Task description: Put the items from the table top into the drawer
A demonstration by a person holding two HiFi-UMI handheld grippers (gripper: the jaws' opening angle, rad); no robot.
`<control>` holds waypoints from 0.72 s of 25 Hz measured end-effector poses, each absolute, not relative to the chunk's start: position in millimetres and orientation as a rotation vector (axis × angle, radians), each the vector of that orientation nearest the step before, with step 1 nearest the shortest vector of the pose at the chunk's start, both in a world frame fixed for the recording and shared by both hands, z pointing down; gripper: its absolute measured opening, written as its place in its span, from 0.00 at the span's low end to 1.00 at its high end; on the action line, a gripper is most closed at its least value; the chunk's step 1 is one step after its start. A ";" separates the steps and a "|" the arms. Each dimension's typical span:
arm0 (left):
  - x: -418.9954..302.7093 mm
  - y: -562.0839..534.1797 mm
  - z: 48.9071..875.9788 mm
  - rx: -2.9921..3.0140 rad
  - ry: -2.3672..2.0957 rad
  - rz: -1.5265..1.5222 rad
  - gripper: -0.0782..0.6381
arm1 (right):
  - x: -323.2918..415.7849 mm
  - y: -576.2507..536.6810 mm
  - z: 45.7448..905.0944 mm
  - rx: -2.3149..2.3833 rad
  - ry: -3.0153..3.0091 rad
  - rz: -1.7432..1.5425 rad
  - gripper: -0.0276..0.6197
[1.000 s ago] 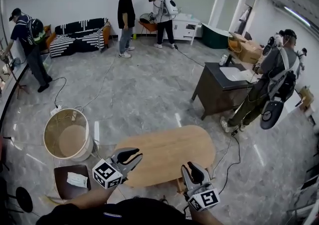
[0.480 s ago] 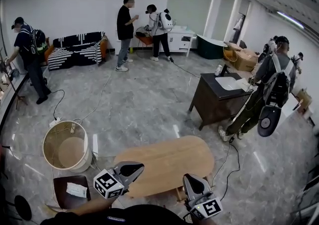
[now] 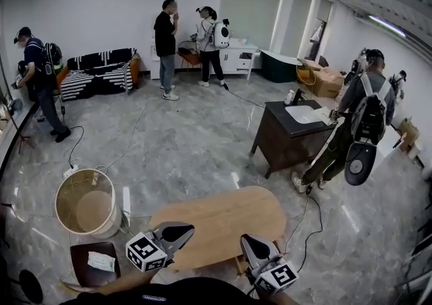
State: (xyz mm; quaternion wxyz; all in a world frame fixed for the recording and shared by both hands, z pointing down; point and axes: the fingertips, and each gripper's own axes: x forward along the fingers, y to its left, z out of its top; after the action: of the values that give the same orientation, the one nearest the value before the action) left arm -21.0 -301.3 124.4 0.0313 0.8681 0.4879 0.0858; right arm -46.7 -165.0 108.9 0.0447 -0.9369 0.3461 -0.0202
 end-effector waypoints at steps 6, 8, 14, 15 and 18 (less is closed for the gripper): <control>-28.7 -291.4 134.0 2.676 1.505 0.268 0.11 | -48.1 -158.3 120.3 -2.875 1.084 -0.093 0.09; -29.3 -289.0 134.6 2.680 1.499 0.262 0.11 | -47.8 -154.8 119.2 -2.884 1.091 -0.078 0.09; -26.8 -282.5 134.8 2.684 1.499 0.266 0.11 | -44.3 -146.4 115.2 -2.887 1.060 -0.066 0.09; -27.0 -281.2 134.9 2.682 1.502 0.271 0.11 | -44.8 -144.8 116.4 -2.886 1.054 -0.073 0.09; -28.8 -278.7 135.6 2.680 1.507 0.276 0.11 | -46.7 -141.8 118.6 -2.886 1.044 -0.087 0.09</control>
State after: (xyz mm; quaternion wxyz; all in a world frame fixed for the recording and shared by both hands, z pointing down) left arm -28.8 -278.7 135.6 0.0271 0.8679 0.4879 0.0894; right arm -46.7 -141.8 118.6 0.0358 -0.9394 0.3399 -0.0282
